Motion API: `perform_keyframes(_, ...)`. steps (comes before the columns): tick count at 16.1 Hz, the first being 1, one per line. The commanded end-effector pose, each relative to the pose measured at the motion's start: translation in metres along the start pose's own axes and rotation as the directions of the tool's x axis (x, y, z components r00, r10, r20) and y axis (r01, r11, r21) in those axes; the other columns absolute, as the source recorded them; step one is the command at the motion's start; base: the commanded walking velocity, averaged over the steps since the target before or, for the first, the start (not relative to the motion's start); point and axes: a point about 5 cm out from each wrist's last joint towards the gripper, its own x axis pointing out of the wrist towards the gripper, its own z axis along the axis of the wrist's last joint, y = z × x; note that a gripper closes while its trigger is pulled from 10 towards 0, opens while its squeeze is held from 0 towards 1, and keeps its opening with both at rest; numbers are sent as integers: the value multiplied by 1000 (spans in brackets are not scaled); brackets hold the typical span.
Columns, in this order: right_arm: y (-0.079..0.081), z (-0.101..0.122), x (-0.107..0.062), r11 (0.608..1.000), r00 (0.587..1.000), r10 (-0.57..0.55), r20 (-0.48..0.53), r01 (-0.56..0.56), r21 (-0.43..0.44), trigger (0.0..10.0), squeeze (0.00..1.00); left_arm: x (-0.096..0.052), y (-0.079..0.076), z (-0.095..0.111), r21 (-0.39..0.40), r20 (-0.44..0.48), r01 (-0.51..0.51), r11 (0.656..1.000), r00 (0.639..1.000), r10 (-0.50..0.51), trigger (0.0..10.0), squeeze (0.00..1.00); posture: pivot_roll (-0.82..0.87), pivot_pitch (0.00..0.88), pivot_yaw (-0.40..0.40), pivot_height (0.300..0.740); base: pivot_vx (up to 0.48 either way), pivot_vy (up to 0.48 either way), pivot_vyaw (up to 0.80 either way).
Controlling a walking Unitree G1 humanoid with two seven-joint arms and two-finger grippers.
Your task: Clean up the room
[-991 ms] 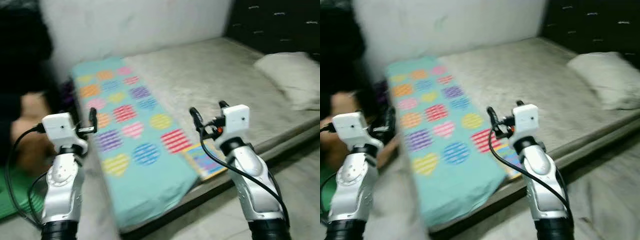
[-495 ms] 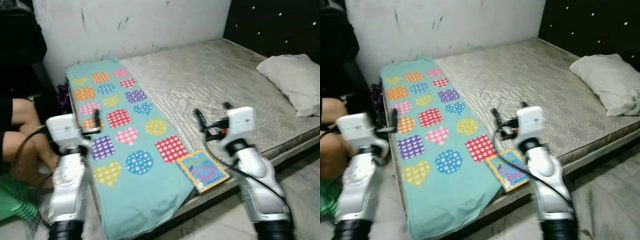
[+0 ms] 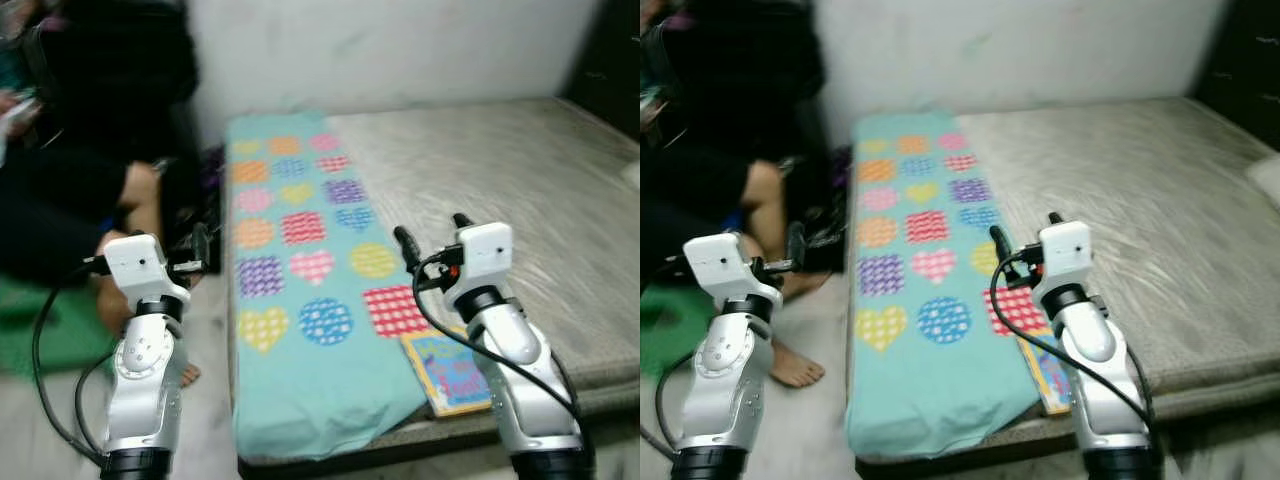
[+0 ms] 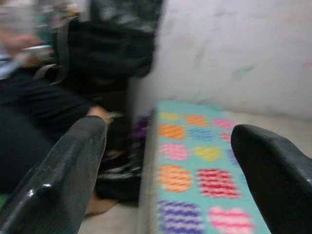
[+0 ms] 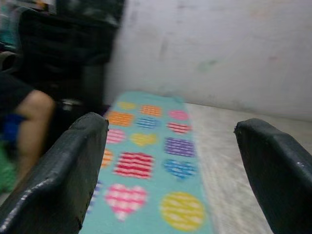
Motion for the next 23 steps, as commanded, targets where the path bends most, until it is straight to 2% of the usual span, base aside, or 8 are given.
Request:
perform_keyframes(1,6,1,3,1000,1000,25,9,-25,-4,10000,0,1,1,3,12,3,-2,1000,1000,2,10000,0,-99,0,-8,740,0,0,800)
perform_keyframes(3,7,-2,5,1000,1000,11,3,-11,16,10000,0,0,-1,1,11,-2,8,1000,1000,-8,10000,0,-84,0,-20,740,0,0,800)
perform_keyframes(5,16,-12,4,999,999,19,-28,-18,41,10000,0,-5,-5,-3,6,-20,19,1000,1000,-19,10000,0,-67,0,-31,740,0,0,800)
perform_keyframes(7,22,-12,5,998,999,33,-28,-32,47,10000,0,-9,-8,-7,1,-40,29,1000,999,-29,10000,0,-75,0,-27,740,0,0,0)
perform_keyframes(10,13,-12,3,1000,1000,8,-26,-7,29,10000,0,-18,-16,-14,-16,-74,76,997,994,-77,10000,0,-96,0,-12,740,0,0,0)
perform_keyframes(13,5,-13,-4,999,999,-21,-35,22,25,10000,0,-15,-21,-13,-18,-73,94,995,993,-95,10000,0,-104,0,-10,740,0,0,0)
perform_keyframes(17,19,-17,-6,999,999,20,-48,-18,40,10000,0,-18,-19,-13,-15,-79,97,995,992,-98,10000,0,-84,0,-28,740,0,-192,0)
perform_keyframes(23,17,-19,-6,999,998,14,-55,-12,44,10000,0,-21,-18,-11,-8,-88,103,995,991,-103,10000,0,-77,0,-18,740,0,-284,0)
